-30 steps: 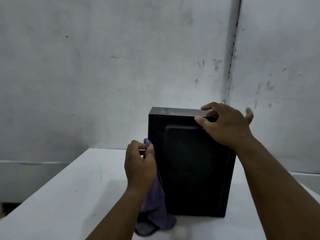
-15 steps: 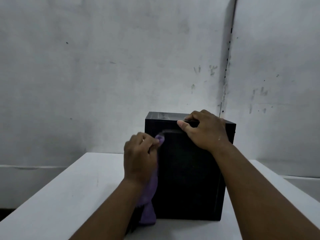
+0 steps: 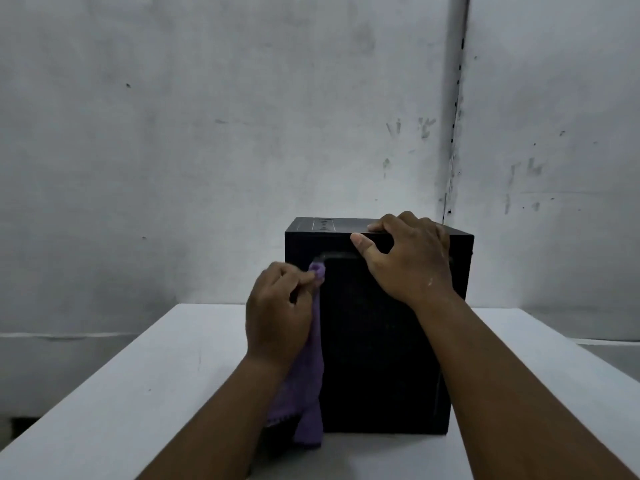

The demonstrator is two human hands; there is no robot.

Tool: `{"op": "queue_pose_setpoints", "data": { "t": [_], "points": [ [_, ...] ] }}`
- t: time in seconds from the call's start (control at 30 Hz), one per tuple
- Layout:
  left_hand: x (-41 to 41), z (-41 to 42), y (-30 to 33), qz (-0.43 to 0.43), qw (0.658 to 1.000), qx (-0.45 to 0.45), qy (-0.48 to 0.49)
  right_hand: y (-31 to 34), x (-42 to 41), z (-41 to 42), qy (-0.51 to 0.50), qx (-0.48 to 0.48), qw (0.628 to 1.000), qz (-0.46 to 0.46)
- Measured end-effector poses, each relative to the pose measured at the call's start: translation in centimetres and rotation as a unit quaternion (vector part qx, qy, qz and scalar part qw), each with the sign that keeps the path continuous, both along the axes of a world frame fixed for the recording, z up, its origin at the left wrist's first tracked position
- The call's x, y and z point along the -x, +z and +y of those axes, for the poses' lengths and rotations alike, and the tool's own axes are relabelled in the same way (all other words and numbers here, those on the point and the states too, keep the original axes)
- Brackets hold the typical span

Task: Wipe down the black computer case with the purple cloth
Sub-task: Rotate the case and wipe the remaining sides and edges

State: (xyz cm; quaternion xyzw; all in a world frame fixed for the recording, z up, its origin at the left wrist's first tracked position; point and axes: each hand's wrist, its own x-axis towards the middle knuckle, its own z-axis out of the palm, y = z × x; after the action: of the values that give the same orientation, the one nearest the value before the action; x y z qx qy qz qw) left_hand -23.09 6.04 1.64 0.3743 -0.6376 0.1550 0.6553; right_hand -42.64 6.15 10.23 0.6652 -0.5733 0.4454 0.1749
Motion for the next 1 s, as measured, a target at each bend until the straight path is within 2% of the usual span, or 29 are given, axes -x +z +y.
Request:
{"op": "queue_pose_setpoints", "data": {
  "t": [0.13,0.23,0.3,0.43,0.6,0.7,0.73,0.87,1.0],
  "points": [
    [-1.3,0.4,-1.0,-0.047,0.998,0.004,0.032,-0.2,0.0,-0.1,0.004,0.011,1.0,0.001],
    [-1.4,0.0,2.1,0.032,0.998,0.012,0.055,0.2,0.1,-0.2,0.012,0.016,1.0,-0.007],
    [-1.0,-0.3,4.5,0.052,0.997,0.02,0.047,0.8,0.3,-0.3,0.007,0.009,1.0,-0.003],
    [0.6,-0.6,5.8,-0.021,0.999,0.033,0.021,2.7,1.7,-0.3,-0.003,-0.033,0.999,-0.009],
    [0.2,-0.7,2.2,-0.066,0.995,0.073,0.015,4.1,3.3,-1.1,-0.024,-0.071,0.997,-0.014],
    [-1.0,-0.5,0.2,-0.113,0.992,0.052,0.036,4.1,3.4,-1.4,-0.035,-0.071,0.997,-0.012],
    [-1.4,-0.4,0.2,-0.105,0.992,0.042,0.048,4.2,3.4,-1.4,-0.037,-0.075,0.996,-0.01],
    [-2.0,-0.5,3.7,0.014,0.998,0.011,0.062,5.5,3.8,-1.4,-0.027,-0.105,0.994,-0.016],
    [0.3,-0.8,5.8,-0.025,0.999,0.017,0.024,6.2,4.0,-1.6,-0.016,-0.129,0.991,-0.012]
  ]
}}
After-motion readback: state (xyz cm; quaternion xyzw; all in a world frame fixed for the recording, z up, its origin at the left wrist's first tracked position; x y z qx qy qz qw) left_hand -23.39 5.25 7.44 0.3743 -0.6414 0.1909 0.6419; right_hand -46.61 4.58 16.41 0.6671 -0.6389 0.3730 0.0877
